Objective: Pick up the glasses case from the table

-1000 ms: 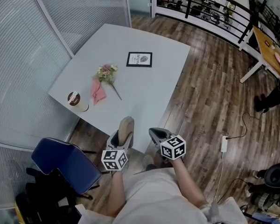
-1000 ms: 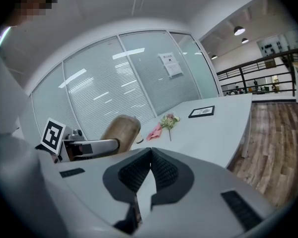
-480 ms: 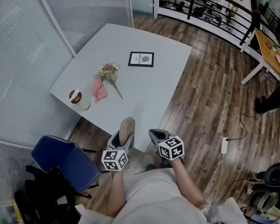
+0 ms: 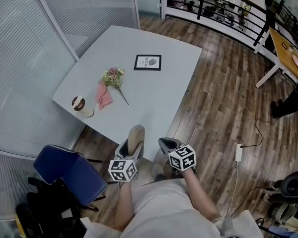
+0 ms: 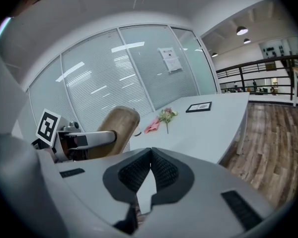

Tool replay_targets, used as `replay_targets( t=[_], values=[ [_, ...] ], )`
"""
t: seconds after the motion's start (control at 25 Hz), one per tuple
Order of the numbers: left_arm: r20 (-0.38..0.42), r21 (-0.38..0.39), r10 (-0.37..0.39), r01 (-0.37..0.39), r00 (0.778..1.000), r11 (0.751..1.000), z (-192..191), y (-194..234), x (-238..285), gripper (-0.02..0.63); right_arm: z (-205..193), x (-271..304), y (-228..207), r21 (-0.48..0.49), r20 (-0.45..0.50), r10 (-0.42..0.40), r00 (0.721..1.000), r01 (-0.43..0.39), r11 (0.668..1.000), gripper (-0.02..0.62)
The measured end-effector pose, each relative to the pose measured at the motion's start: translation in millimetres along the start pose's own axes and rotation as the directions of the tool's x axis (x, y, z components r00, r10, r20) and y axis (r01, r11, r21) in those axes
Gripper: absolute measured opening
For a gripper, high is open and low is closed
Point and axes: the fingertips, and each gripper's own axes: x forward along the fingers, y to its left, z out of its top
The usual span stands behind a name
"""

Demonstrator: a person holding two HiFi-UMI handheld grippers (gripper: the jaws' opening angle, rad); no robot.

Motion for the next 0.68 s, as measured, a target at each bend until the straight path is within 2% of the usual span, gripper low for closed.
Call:
replay_targets(
  t=[0.68],
  values=[
    [-0.004, 0.018, -0.03, 0.031, 1.0, 0.999, -1, -18, 0, 0.275, 1, -19, -4, -0.014, 0.014, -0.021, 1.0, 0.021, 1.0, -0.002]
  ],
)
